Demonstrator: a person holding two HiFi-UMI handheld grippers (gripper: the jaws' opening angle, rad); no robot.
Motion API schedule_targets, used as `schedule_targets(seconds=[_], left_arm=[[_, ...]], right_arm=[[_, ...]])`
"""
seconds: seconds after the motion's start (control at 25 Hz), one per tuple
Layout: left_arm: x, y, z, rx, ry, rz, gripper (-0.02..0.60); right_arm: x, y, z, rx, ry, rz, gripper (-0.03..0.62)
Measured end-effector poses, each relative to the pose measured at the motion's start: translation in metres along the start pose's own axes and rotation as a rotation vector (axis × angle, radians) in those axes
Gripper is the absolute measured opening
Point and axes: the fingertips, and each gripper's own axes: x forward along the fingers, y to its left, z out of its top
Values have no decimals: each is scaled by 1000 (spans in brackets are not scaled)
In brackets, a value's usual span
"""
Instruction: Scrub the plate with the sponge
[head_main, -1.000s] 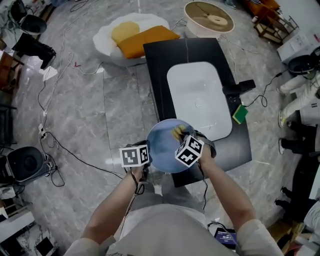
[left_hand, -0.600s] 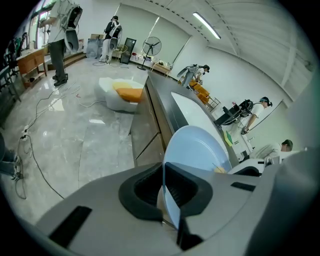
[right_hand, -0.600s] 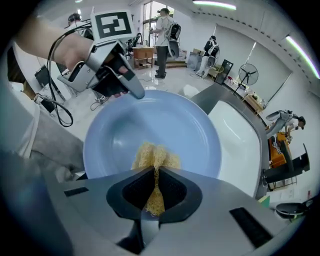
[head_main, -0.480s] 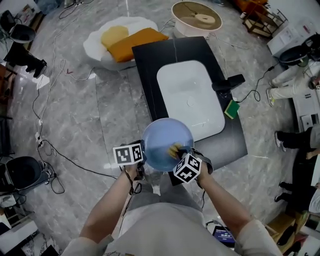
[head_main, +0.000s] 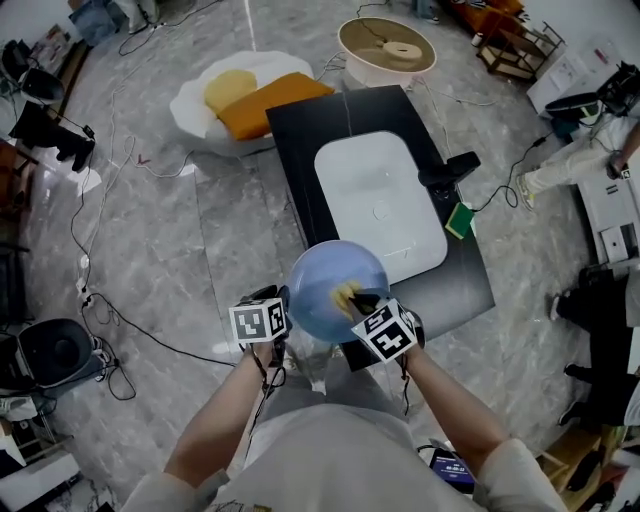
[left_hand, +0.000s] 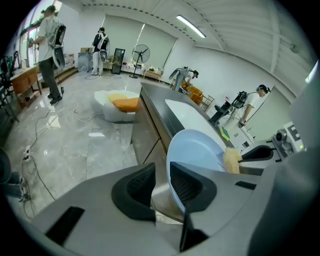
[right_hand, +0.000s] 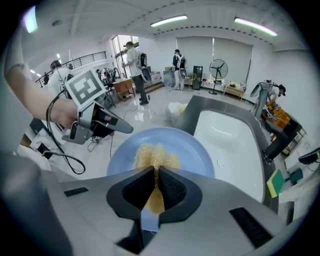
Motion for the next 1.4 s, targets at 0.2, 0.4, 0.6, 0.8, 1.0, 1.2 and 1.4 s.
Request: schedule_targets(seconds=[0.2,0.4,0.6,0.8,1.0,1.2,1.4], left_arm=[[-30,-5,23,22,-113,-44,98],[-71,-4,58,76,-238,-55,84],[-133,-17,98,112,-405,-55,58],[-191,-26,136,219,-551,-45,52],[-245,-43,165,325,-697,-17,40],[-293,-67,183,432,-810,-8,37],[-332,-90,195,562,-911,30,37]], right_arm=[[-30,-3,37,68,-153,-34,49],[-66,1,86,97,-308,-50,49],[-116,11,125,54,-421,-87,49],[-157,25,165,47,-553,-87,49],[-196,37,193,51,-669,-80,49],[-246,52,218,-6,-806,-89,49],[-286,60,234,-28,-923,-98,49]])
